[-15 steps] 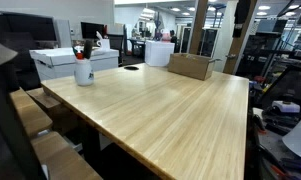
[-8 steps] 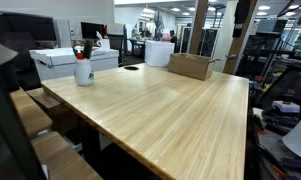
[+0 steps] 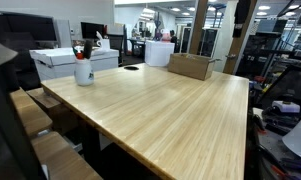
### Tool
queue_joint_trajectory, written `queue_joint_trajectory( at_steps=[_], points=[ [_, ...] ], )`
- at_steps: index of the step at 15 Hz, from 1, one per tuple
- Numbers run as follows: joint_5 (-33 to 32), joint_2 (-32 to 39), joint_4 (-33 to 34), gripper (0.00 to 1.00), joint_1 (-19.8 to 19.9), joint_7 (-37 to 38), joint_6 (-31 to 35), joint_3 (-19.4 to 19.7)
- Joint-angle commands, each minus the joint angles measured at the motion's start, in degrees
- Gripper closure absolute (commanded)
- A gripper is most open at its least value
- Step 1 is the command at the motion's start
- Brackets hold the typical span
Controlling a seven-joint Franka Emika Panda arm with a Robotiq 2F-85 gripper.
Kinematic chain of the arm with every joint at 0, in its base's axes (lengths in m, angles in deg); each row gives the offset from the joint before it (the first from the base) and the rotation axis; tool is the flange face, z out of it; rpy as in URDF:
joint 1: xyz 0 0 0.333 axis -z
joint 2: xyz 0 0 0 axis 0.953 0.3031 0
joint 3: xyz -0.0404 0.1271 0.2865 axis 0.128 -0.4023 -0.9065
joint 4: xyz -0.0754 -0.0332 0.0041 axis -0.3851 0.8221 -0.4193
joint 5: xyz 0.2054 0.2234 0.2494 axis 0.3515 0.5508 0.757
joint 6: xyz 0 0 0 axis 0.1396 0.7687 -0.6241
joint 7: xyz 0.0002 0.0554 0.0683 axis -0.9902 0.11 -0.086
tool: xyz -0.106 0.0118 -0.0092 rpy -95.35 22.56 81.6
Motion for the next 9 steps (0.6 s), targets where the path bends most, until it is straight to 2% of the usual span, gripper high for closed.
queue_joint_trajectory(
  at_steps=[1,9],
  points=[
    [-0.4,0.1,0.1,0.00,-0.9,0.4,-0.1,0.7],
    [-0.8,-0.1,0.0,0.00,-0.6,1.0,0.6,0.6]
  ],
)
